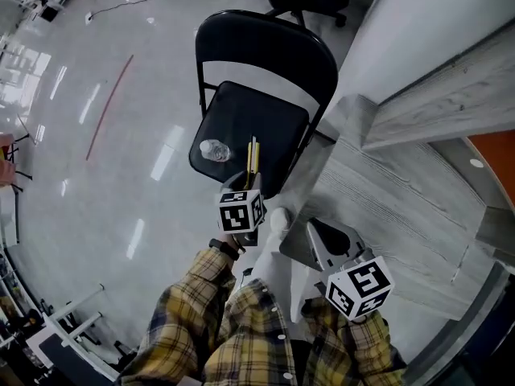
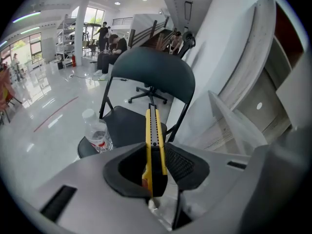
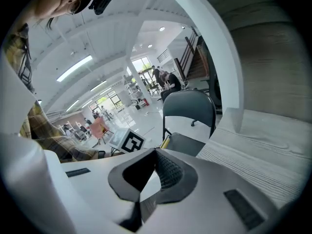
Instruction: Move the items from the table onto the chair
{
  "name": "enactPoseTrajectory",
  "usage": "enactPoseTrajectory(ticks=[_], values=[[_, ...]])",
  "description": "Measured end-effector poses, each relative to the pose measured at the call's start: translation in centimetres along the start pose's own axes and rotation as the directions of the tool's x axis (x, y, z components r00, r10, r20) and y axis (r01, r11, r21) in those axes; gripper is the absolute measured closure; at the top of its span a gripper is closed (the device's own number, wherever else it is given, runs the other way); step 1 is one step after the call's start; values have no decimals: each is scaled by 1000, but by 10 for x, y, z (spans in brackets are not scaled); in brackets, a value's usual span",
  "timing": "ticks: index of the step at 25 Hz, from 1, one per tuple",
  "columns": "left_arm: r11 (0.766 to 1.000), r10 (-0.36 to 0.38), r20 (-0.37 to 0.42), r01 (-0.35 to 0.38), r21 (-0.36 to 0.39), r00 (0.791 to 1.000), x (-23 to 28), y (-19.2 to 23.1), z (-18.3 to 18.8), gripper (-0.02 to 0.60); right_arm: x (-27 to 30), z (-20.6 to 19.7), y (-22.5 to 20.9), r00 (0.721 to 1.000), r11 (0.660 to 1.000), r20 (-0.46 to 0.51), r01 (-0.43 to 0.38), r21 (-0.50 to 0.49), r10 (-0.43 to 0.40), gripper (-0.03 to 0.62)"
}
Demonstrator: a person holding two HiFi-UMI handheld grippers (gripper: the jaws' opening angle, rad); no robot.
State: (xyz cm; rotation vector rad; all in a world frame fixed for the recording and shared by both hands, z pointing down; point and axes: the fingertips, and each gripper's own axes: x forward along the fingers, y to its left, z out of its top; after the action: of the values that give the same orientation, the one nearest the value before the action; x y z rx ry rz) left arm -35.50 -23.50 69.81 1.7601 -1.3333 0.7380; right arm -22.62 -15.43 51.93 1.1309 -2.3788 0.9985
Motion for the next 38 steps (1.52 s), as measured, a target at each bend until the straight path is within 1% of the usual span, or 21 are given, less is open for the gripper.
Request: enactPoseTrajectory(ticks=[5,8,10,12,14,19,22,25,29,32,38], values=[[999,-10,-79,6,-50,997,67,20,-34,465,55,-3,-8,999,1000,-54,-10,-16,9,577],[997,-4,-104,-5,-83,995,97,31,-50,465,89,-9,-7,995,999,-95,-26,-34,23,577],[996,5,-115,-15,-90,993,120,42,-58,465,111,-16,-8,992,998,-120,-36,-48,30,577],[996,17,-125,-27,-82,992,141,53,-65,465,126,-21,-9,990,998,-138,-39,-49,32,577],[998,29,-139,-37,-58,990,159,62,-69,465,132,-21,-9,989,998,-145,-38,-53,30,577],[999,45,-175,-46,3,984,188,73,-76,465,126,-7,-7,989,996,-144,-33,-86,20,577],[999,52,-181,-48,25,982,205,76,-84,465,128,-5,-12,990,997,-139,-37,-71,27,577],[998,61,-191,-59,19,980,216,79,-91,463,131,-5,-20,990,997,-137,-38,-70,28,577],[997,75,-193,-78,-10,978,218,80,-93,463,135,-3,-25,990,997,-136,-38,-70,28,577],[996,75,-191,-83,-34,979,211,78,-93,462,129,-2,-24,990,997,-136,-40,-60,32,577],[996,83,-184,-89,-26,979,191,79,-88,460,123,-2,-18,991,997,-123,-57,-61,49,577]])
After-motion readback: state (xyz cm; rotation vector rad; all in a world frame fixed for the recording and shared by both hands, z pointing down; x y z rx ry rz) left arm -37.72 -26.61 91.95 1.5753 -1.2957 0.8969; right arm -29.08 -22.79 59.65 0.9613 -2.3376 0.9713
